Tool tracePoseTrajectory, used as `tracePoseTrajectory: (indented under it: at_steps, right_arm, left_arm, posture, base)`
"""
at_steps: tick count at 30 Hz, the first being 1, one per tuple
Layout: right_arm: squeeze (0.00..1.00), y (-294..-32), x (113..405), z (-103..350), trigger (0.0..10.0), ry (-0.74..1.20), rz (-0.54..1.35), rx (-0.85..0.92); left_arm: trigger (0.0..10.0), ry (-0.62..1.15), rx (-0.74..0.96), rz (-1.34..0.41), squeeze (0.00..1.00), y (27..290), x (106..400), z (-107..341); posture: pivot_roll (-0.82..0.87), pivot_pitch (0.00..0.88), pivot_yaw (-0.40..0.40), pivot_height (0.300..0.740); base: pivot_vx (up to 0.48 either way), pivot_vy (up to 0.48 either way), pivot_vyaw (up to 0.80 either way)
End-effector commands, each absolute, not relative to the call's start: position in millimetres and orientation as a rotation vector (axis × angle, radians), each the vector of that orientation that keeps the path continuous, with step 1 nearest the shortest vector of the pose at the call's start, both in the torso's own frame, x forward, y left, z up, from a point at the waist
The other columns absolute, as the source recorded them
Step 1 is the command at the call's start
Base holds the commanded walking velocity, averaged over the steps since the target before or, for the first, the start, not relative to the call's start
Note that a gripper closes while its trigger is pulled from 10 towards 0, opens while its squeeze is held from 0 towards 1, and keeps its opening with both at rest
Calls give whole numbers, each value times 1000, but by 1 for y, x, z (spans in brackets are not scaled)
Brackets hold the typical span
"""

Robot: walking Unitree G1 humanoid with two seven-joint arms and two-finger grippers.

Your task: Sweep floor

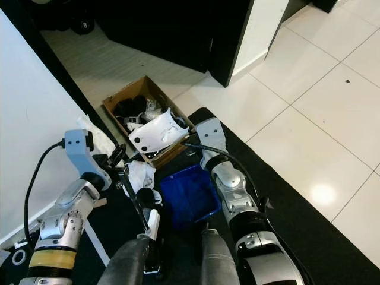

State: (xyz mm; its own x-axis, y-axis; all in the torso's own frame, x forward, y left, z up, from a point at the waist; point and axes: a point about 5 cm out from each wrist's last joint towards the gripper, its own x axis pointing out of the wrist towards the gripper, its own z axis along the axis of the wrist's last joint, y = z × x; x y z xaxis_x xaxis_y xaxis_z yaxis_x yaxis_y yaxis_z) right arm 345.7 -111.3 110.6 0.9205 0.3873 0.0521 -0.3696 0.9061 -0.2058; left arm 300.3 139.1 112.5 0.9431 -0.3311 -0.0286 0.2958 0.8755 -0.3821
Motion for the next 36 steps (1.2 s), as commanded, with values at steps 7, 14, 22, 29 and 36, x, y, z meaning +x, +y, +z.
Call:
tracePoseTrajectory:
  at_steps: [7,14,22,29,36]
  right_arm:
    - [0,-108,338,89,10000,-1,408,-158]
    - [0,-107,338,89,10000,0,409,-159]
    - [0,-108,339,88,10000,0,405,-158]
    - [0,-110,338,88,10000,1,402,-159]
    - [0,-109,338,87,10000,1,403,-159]
  left_arm:
    - [10000,32,-746,-531,0,87,287,133]
    - [10000,45,-797,-603,0,72,276,144]
    - [10000,59,-753,-636,0,75,265,152]
    - [10000,16,-569,-559,0,111,271,161]
    - [10000,35,-252,-475,0,161,275,166]
  posture:
    - [16,290,21,740]
    - [21,288,21,740]
    - [27,288,29,740]
    - [34,288,31,740]
    - [40,292,31,740]
  base:
    - [0,0,0]
    - [0,0,0]
    - [0,0,0]
    - [0,0,0]
    - [0,0,0]
